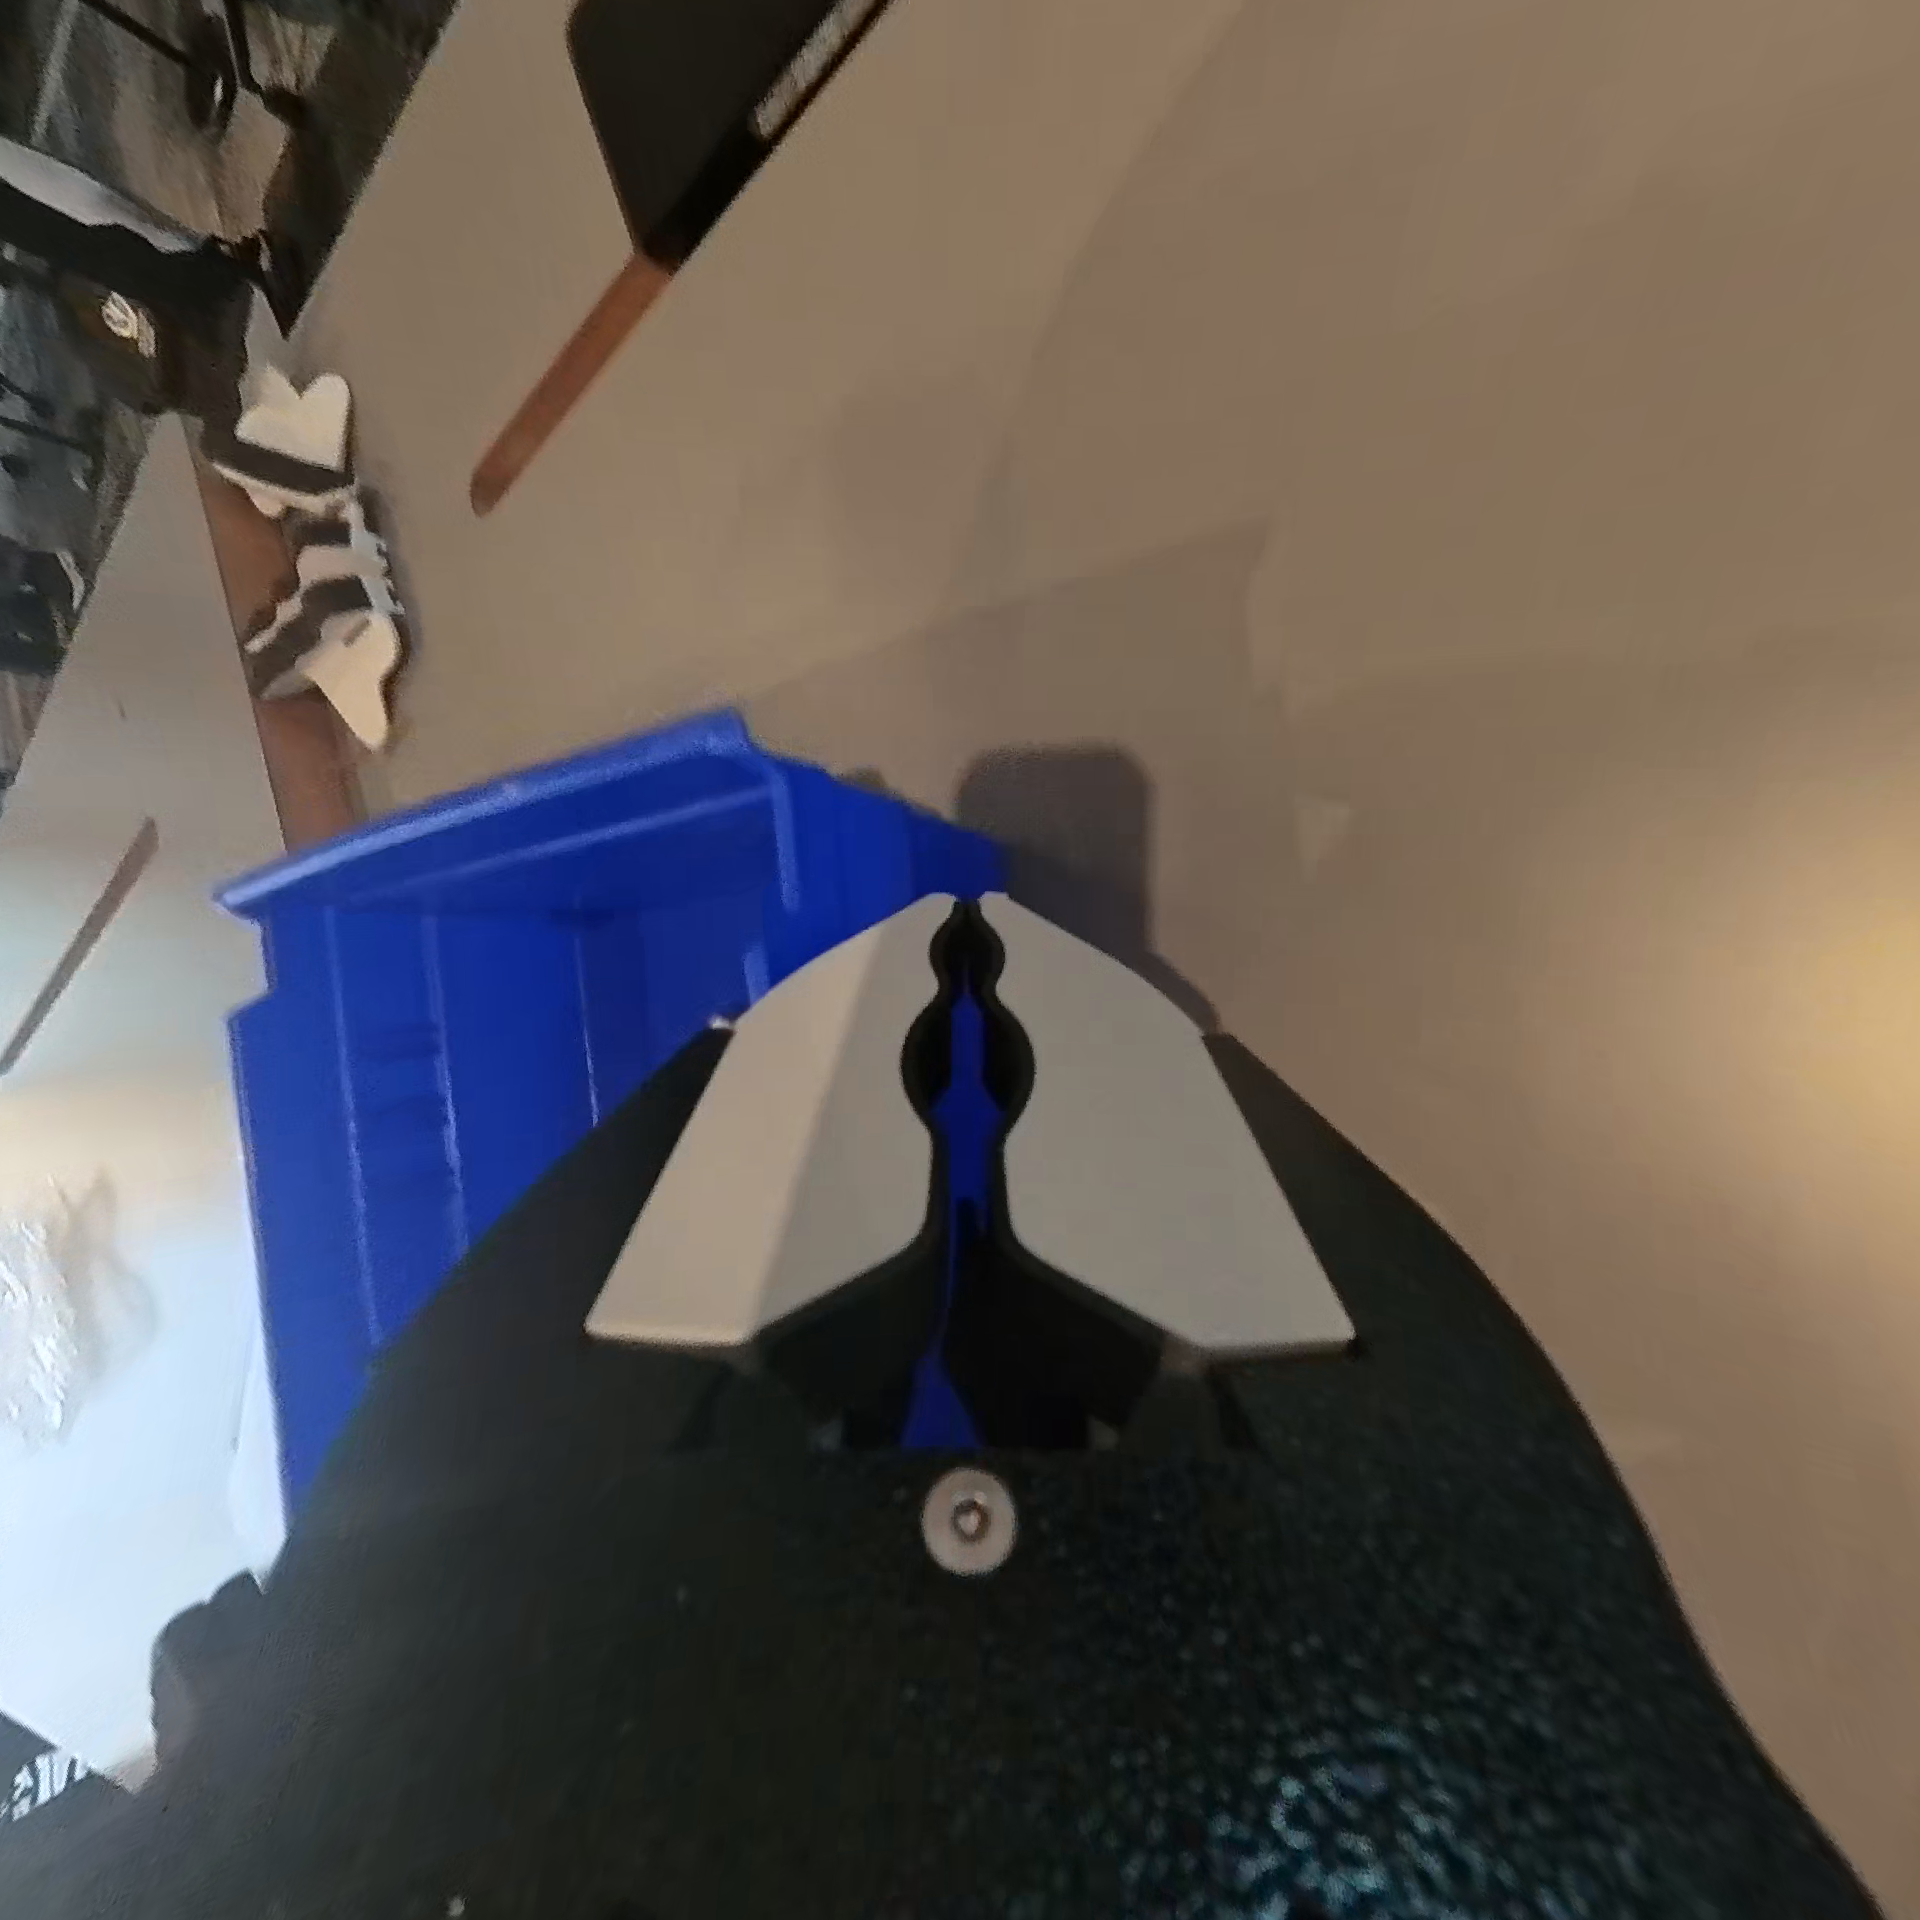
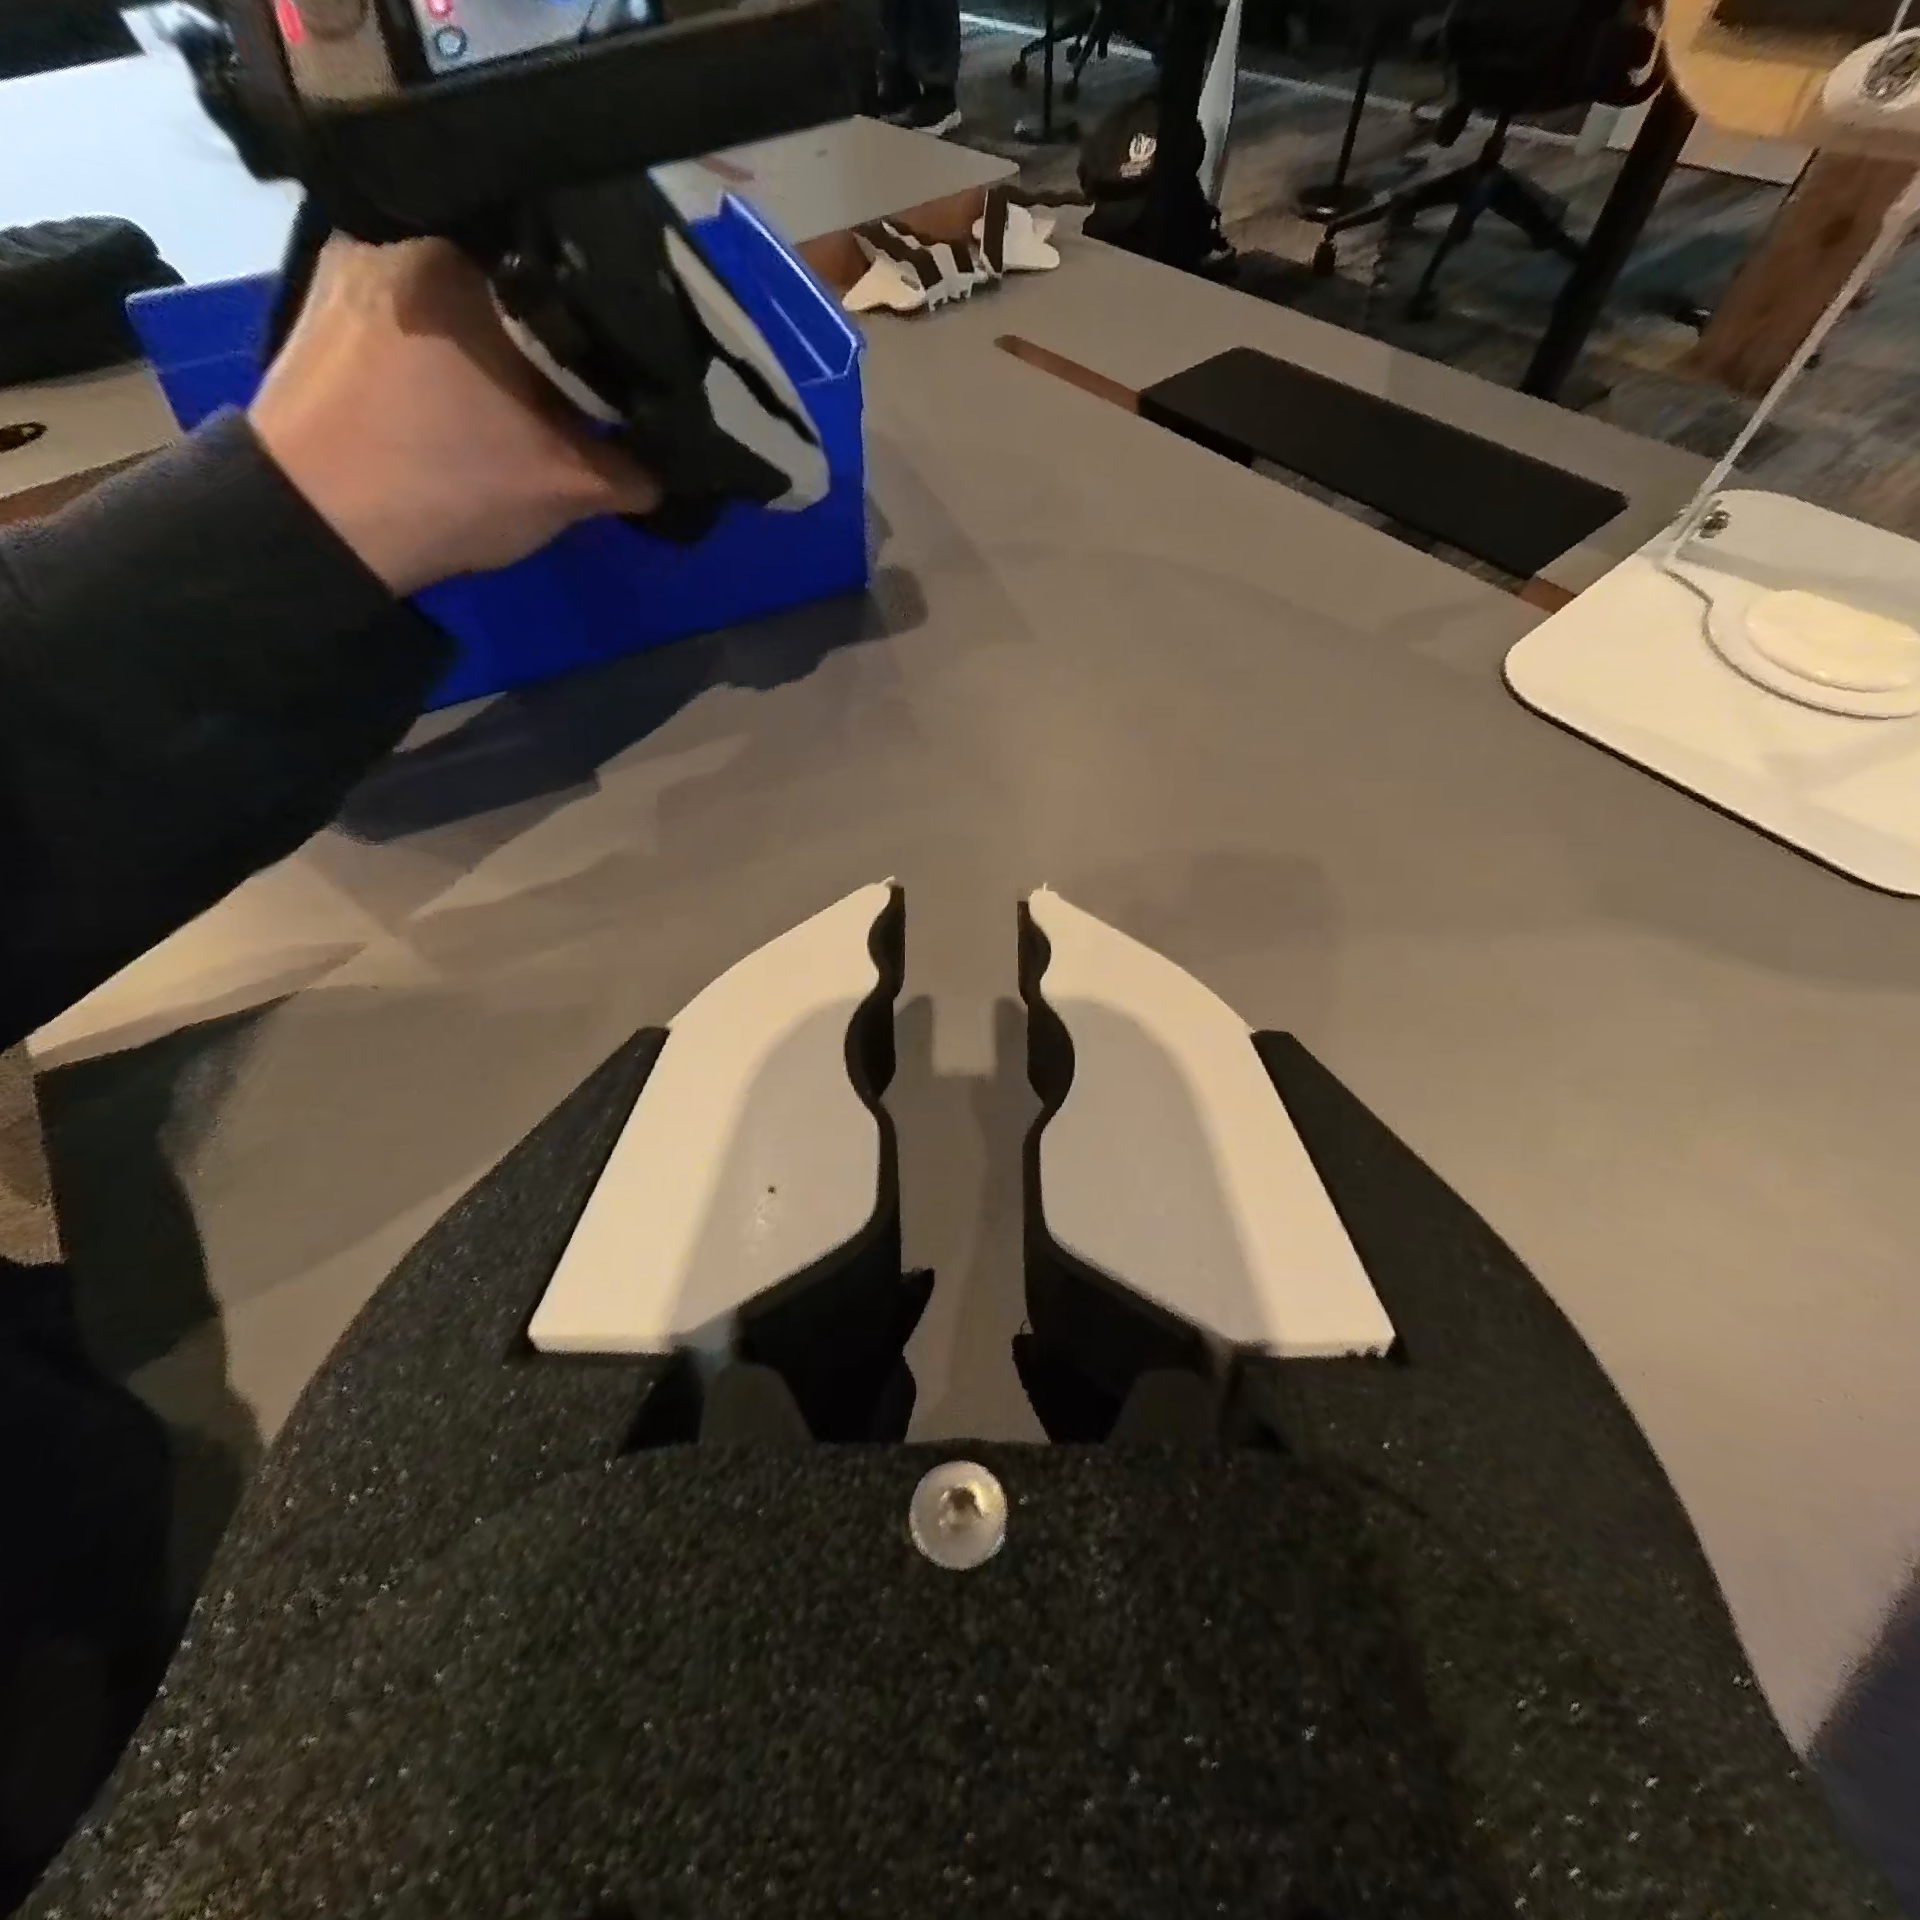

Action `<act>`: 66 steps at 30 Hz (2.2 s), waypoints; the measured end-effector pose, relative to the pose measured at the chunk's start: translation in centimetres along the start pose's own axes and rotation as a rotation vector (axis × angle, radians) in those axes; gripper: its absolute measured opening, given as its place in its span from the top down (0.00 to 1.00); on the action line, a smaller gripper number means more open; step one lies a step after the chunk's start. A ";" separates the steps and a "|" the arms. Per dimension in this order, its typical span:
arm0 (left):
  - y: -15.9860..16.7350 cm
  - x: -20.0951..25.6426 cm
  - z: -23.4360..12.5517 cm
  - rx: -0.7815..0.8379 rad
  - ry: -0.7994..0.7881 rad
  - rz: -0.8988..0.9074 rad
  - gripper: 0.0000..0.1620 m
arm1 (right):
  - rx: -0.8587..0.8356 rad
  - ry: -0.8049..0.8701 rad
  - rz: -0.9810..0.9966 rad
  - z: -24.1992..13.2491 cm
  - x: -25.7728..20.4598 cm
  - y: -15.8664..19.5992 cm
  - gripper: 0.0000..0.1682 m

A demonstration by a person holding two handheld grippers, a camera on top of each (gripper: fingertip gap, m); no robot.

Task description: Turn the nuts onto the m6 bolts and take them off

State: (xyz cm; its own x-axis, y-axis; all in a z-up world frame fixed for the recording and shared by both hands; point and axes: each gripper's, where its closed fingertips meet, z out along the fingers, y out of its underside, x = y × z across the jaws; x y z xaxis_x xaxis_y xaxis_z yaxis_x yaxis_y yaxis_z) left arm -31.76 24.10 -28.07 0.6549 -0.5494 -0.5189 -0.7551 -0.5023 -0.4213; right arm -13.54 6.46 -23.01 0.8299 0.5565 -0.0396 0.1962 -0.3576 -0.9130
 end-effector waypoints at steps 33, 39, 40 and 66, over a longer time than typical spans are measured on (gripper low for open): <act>6.2 -1.7 4.0 -0.433 0.708 -0.516 0.78 | 0.576 0.318 -0.433 3.1 1.8 -3.2 0.92; 6.7 -1.1 5.3 -0.470 0.675 -0.490 0.83 | 0.598 0.305 -0.421 2.9 1.7 -3.4 0.92; 6.6 -0.9 5.3 -0.466 0.680 -0.473 0.94 | 0.599 0.303 -0.418 2.8 1.7 -3.4 0.92; 0.0 15.3 -6.0 -0.085 0.711 0.104 0.98 | 0.660 0.336 -0.253 1.0 4.5 -3.5 0.93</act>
State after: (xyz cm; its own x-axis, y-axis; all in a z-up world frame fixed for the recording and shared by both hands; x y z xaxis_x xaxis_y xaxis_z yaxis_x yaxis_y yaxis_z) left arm -21.54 11.70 -31.57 0.4625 -0.8840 0.0686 -0.8285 -0.4584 -0.3216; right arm -11.01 11.01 -20.40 0.9357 0.2668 0.2307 0.1367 0.3287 -0.9345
